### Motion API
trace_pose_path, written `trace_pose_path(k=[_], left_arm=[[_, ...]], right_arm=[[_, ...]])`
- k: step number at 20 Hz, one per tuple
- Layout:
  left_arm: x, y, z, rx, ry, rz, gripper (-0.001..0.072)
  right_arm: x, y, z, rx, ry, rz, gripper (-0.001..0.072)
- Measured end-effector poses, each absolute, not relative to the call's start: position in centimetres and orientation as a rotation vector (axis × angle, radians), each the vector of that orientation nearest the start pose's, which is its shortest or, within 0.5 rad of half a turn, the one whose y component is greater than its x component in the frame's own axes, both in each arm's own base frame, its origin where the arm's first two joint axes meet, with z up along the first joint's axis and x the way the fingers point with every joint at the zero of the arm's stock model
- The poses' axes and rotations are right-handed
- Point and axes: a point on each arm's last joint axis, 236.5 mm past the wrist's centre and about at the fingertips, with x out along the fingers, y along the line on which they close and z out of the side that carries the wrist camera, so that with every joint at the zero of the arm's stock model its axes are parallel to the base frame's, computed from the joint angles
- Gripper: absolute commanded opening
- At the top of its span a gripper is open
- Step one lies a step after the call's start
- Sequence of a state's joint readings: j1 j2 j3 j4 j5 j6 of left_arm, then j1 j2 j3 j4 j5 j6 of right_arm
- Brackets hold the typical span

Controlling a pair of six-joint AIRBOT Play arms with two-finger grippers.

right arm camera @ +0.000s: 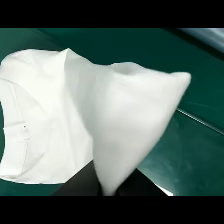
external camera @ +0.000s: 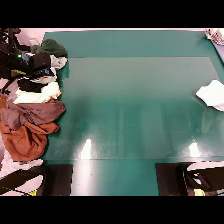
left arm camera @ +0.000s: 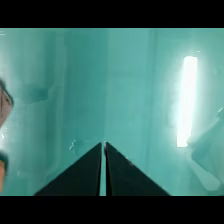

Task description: Fold the shirts.

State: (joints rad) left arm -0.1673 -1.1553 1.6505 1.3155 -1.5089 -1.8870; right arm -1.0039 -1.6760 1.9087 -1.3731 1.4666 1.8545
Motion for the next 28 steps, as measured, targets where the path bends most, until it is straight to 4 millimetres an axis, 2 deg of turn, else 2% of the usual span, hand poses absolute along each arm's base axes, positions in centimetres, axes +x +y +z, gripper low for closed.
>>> trace_pose_path(k=[4, 8, 9, 10, 11, 12, 13, 14, 17, 18, 20, 22, 23, 25, 27, 28], left_arm=[[35.3, -12.6, 21.6, -0.359, 1.073, -0.234, 0.0056], [35.2, -12.8, 21.6, -0.364, 1.074, -0.243, 0.0056], [35.2, -12.9, 21.7, -0.366, 1.075, -0.246, 0.0057], [35.2, -12.9, 21.7, -0.367, 1.076, -0.247, 0.0057], [35.1, -12.9, 21.6, -0.366, 1.079, -0.247, 0.0057], [35.1, -12.9, 21.6, -0.366, 1.081, -0.247, 0.0057], [35.1, -12.9, 21.6, -0.366, 1.083, -0.248, 0.0057], [35.1, -12.9, 21.6, -0.366, 1.083, -0.248, 0.0057], [35.0, -12.9, 21.6, -0.366, 1.084, -0.249, 0.0057], [35.0, -13.0, 21.6, -0.367, 1.084, -0.251, 0.0057], [35.0, -13.0, 21.6, -0.361, 1.082, -0.256, 0.0056], [35.4, -13.0, 21.9, -0.334, 1.057, -0.272, 0.0055], [35.6, -12.9, 22.2, -0.321, 1.034, -0.278, 0.0054], [35.7, -12.2, 23.0, -0.289, 0.972, -0.272, 0.0054], [34.8, -10.9, 23.4, -0.260, 0.895, -0.241, 0.0055], [33.8, -10.0, 23.2, -0.248, 0.856, -0.218, 0.0055]], right_arm=[[25.6, -39.1, 7.5, 1.004, 1.035, -1.003, 0.0022], [23.1, -36.8, 4.3, 1.061, 1.189, -1.034, 0.0033], [22.6, -36.0, 3.2, 1.078, 1.236, -1.034, 0.0145], [22.2, -35.1, 2.4, 1.094, 1.277, -1.028, 0.0370], [21.6, -34.2, 1.5, 1.104, 1.328, -1.026, 0.0480], [21.0, -33.6, 0.9, 1.105, 1.374, -1.031, 0.0546], [20.1, -33.2, 0.7, 1.086, 1.420, -1.040, 0.0584], [19.3, -32.8, 0.8, 1.059, 1.464, -1.051, 0.0588], [18.7, -33.7, 3.8, 0.969, 1.444, -1.091, 0.0588], [19.2, -34.4, 5.5, 0.927, 1.395, -1.092, 0.0588], [22.1, -35.4, 9.6, 0.823, 1.240, -1.031, 0.0584], [27.4, -34.4, 14.4, 0.721, 1.045, -0.833, 0.0508], [30.9, -32.2, 17.2, 0.661, 0.946, -0.666, 0.0493], [36.4, -25.5, 22.2, 0.557, 0.802, -0.332, 0.0488], [39.0, -17.5, 25.3, 0.478, 0.717, -0.064, 0.0436], [39.4, -13.7, 25.9, 0.446, 0.702, 0.041, 0.0416]])
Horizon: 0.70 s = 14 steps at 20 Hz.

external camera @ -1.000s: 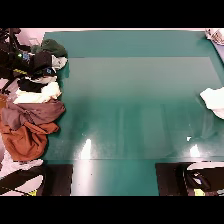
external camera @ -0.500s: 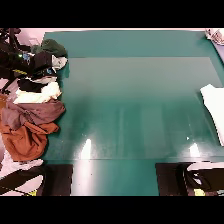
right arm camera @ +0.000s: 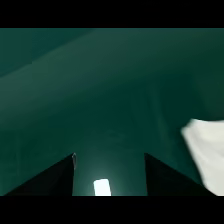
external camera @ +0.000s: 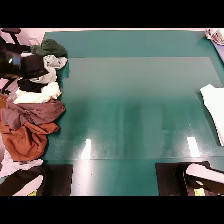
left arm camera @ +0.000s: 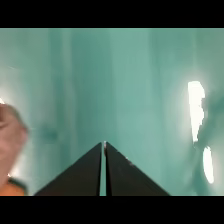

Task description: Fold the shirts.

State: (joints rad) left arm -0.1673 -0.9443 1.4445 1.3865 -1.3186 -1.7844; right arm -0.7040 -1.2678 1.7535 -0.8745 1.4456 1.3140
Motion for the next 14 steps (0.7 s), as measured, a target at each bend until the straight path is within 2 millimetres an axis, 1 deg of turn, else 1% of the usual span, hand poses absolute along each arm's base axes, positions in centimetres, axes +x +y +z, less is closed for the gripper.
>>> trace_pose_path(k=[1, 2, 3, 4, 5, 7, 8, 10, 11, 12, 14], left_arm=[[32.8, -9.0, 22.9, -0.237, 0.814, -0.194, 0.0055], [31.4, -7.9, 22.2, -0.227, 0.768, -0.166, 0.0055], [30.1, -7.0, 21.1, -0.223, 0.732, -0.142, 0.0055], [28.7, -6.2, 19.7, -0.221, 0.699, -0.124, 0.0055], [27.3, -5.5, 18.2, -0.219, 0.666, -0.110, 0.0055], [24.9, -4.5, 15.4, -0.211, 0.628, -0.092, 0.0055], [23.9, -4.1, 14.2, -0.207, 0.611, -0.087, 0.0055], [22.5, -3.6, 12.1, -0.200, 0.607, -0.076, 0.0055], [21.8, -3.4, 11.1, -0.196, 0.622, -0.070, 0.0056], [21.4, -3.2, 10.5, -0.194, 0.629, -0.067, 0.0056], [20.7, -3.0, 9.3, -0.188, 0.656, -0.060, 0.0056]], right_arm=[[39.3, -9.8, 25.9, 0.411, 0.696, 0.133, 0.0396], [38.8, -6.3, 25.4, 0.374, 0.701, 0.204, 0.0357], [37.8, -2.7, 24.3, 0.334, 0.712, 0.269, 0.0356], [36.6, 0.1, 22.9, 0.295, 0.719, 0.312, 0.0295], [35.0, 2.7, 21.1, 0.249, 0.725, 0.346, 0.0227], [31.3, 6.8, 17.1, 0.179, 0.724, 0.403, 0.0023], [29.3, 8.2, 15.1, 0.159, 0.720, 0.427, 0.0026], [25.8, 10.2, 11.1, 0.159, 0.705, 0.449, 0.0026], [24.2, 10.8, 9.2, 0.177, 0.698, 0.456, 0.0025], [22.7, 11.3, 7.5, 0.199, 0.691, 0.462, 0.0025], [20.7, 11.9, 5.0, 0.232, 0.672, 0.473, 0.0025]])
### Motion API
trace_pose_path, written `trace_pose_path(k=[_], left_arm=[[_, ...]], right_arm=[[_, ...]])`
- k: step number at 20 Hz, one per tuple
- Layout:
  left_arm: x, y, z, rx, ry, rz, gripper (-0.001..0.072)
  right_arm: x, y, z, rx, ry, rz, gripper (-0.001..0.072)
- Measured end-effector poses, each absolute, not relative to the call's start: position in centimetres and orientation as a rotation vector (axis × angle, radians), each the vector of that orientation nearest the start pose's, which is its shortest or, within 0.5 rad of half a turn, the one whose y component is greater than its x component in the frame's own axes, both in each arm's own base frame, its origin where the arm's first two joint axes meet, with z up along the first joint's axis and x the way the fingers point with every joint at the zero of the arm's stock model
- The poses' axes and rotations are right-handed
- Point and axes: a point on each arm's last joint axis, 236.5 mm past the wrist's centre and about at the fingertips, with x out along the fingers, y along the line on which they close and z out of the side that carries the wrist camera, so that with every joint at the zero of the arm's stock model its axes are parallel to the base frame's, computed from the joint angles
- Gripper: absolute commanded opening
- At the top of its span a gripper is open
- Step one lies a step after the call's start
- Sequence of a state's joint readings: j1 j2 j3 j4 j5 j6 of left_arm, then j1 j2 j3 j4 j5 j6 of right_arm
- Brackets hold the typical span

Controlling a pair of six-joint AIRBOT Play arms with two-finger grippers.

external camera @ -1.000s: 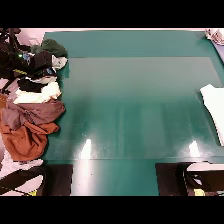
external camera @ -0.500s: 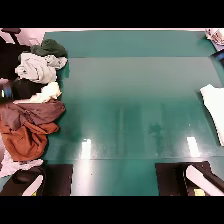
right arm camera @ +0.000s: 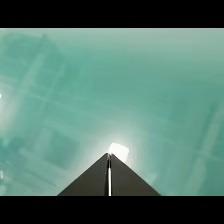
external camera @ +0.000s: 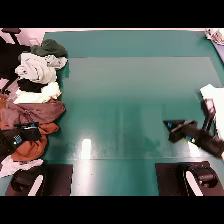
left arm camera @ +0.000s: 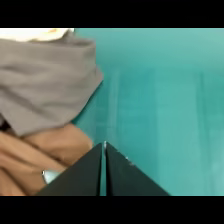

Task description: Fold the shirts.

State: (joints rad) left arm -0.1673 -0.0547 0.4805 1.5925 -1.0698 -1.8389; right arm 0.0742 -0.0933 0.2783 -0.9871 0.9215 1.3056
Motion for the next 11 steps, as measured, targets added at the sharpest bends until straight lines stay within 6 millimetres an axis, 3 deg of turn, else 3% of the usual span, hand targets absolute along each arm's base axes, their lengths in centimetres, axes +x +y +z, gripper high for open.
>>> trace_pose_path(k=[5, 11], left_arm=[[20.1, -2.9, 8.4, -0.188, 0.675, -0.055, 0.0056], [20.5, -3.0, 8.9, -0.192, 0.643, -0.061, 0.0056]], right_arm=[[18.8, 12.6, 2.3, 0.333, 0.663, 0.475, 0.0025], [19.0, 12.9, 1.1, 0.379, 0.789, 0.452, 0.0025]])
